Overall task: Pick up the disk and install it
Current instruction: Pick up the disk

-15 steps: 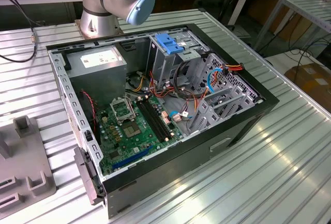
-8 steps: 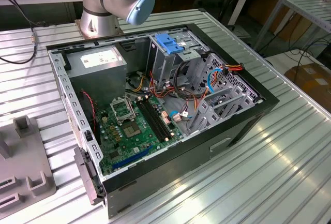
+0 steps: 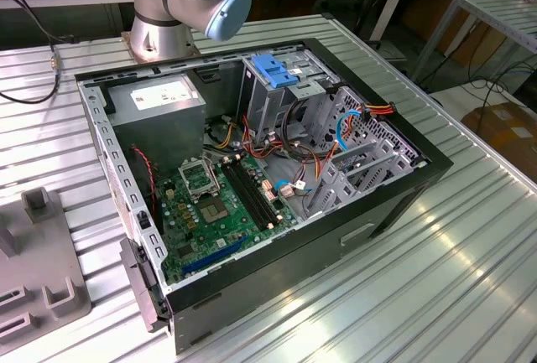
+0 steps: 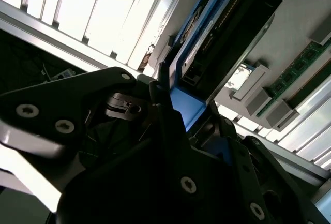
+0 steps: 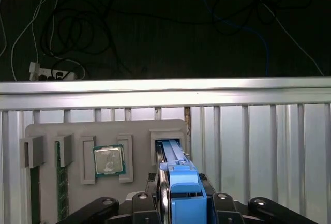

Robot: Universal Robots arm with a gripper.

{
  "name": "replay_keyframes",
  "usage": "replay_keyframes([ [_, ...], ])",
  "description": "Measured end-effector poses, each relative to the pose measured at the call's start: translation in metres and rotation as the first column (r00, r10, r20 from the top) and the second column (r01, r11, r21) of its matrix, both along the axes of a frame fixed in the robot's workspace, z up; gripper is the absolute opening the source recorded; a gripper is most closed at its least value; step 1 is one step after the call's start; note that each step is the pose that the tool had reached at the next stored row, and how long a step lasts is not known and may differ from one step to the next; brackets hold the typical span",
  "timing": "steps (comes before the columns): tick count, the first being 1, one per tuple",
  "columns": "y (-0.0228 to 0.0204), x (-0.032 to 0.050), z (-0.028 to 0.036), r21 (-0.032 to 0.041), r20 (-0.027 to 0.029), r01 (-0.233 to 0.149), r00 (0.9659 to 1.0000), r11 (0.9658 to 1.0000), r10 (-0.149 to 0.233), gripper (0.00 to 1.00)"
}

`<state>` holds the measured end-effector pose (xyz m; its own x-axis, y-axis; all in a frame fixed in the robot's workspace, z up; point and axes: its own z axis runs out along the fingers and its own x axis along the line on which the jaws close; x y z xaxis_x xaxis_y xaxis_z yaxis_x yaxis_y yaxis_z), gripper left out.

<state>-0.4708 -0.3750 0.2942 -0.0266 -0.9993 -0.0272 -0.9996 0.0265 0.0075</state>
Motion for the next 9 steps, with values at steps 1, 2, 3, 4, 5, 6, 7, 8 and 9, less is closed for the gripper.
replay_keyframes([
  [1, -0.0002, 0.0, -0.0001, 0.0001, 0.0002, 0.0, 1.0, 1.0, 0.0, 0.42],
  [2, -0.0004, 0.0, -0.0002, 0.0, 0.0001, 0.0, 1.0, 1.0, 0.0, 0.42],
  [3, -0.0004, 0.0, -0.0002, 0.0001, 0.0002, 0.0, 1.0, 1.0, 0.0, 0.42],
  [4, -0.0004, 0.0, -0.0002, 0.0, 0.0001, 0.0, 1.0, 1.0, 0.0, 0.42],
  [5, -0.0004, 0.0, -0.0001, 0.0, 0.0, 0.0, 1.0, 1.0, 0.0, 0.42],
  [6, -0.0006, 0.0, -0.0001, 0.0, 0.0, 0.0, 1.0, 1.0, 0.0, 0.42],
  [7, -0.0008, 0.0, -0.0001, -0.0001, -0.0001, 0.0, 1.0, 1.0, 0.0, 0.42],
  [8, -0.001, 0.0, -0.0001, -0.0001, -0.0001, 0.0, 1.0, 1.0, 0.0, 0.42],
  [9, -0.0013, 0.0, -0.0002, 0.0, 0.0001, 0.0, 1.0, 1.0, 0.0, 0.42],
])
